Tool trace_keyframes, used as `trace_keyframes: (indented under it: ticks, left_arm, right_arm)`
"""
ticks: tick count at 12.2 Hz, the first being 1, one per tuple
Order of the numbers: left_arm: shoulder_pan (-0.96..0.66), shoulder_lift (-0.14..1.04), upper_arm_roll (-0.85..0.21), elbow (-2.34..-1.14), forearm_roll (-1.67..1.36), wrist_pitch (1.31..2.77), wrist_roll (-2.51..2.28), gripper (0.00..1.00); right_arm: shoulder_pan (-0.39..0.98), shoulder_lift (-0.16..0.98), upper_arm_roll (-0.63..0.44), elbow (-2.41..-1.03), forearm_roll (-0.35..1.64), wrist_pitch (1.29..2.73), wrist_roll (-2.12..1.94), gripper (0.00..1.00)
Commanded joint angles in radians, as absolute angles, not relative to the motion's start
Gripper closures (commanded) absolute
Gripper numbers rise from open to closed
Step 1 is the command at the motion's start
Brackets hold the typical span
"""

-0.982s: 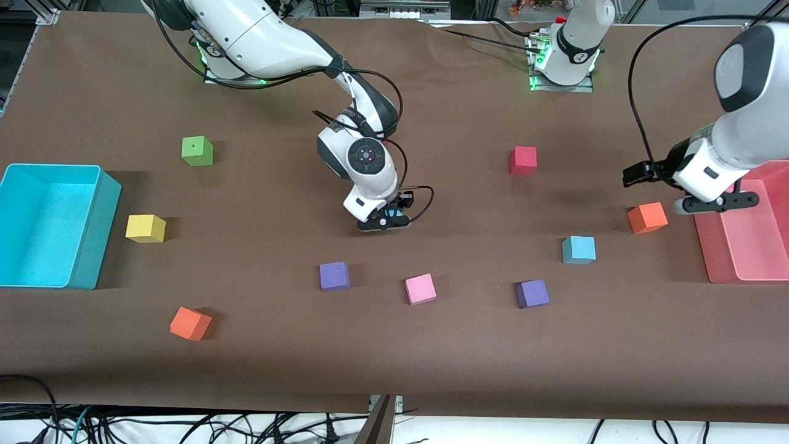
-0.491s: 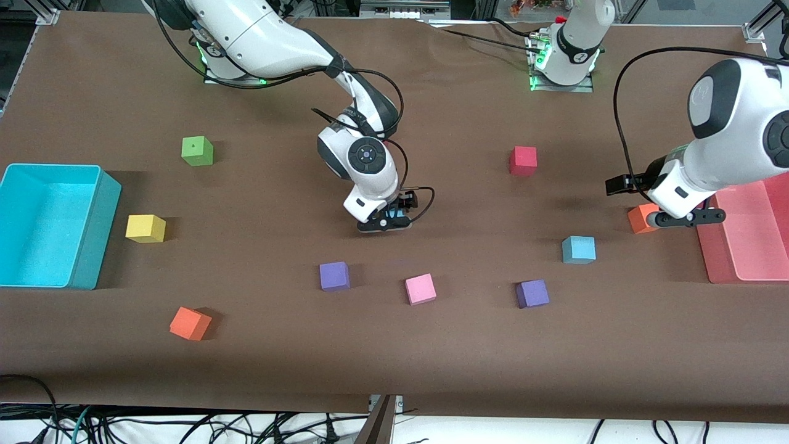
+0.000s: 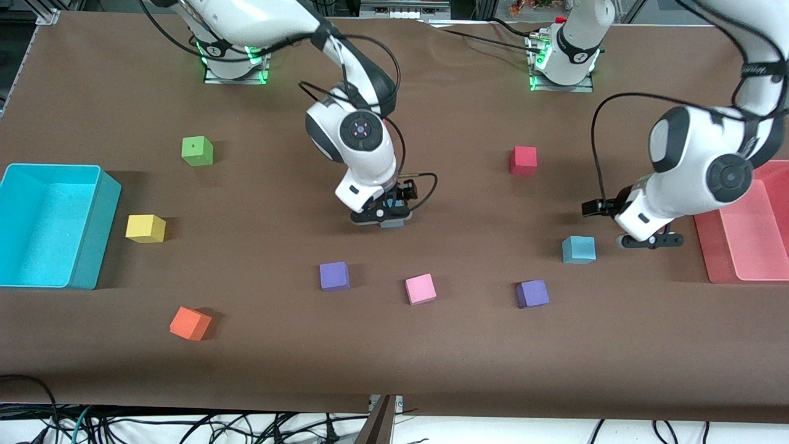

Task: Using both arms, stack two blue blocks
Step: 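Place the blue cube with the right gripper while the left gripper grasps another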

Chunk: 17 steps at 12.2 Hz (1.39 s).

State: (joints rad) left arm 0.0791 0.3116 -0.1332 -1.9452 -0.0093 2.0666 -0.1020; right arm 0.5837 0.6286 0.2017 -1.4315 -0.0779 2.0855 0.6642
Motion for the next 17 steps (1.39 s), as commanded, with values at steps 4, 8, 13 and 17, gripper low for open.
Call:
trace_keyframes:
  ticks: [4, 8, 13, 17]
  left_arm:
    - [0.058, 0.403, -0.127, -1.951, -0.012, 2.239, -0.04, 0.0]
    - [0.058, 0.434, -0.126, -1.957, 0.007, 2.333, 0.015, 0.0]
    - [0.057, 0.463, -0.124, -1.962, 0.043, 2.359, 0.032, 0.0]
    - [0.055, 0.474, -0.124, -1.962, 0.045, 2.361, 0.028, 0.01]
  right_arm:
    - [0.519, 0.436, 0.192, -1.462, 0.009, 1.829, 0.363, 0.0]
    - [0.479, 0.335, 0.155, -1.53, 0.168, 1.75, 0.064, 0.0]
    - [0.391, 0.219, 0.115, -1.814, 0.419, 1.847, -0.361, 0.0]
    - [0.387, 0.21, 0.112, -2.0, 0.605, 2.095, -0.642, 0.0]
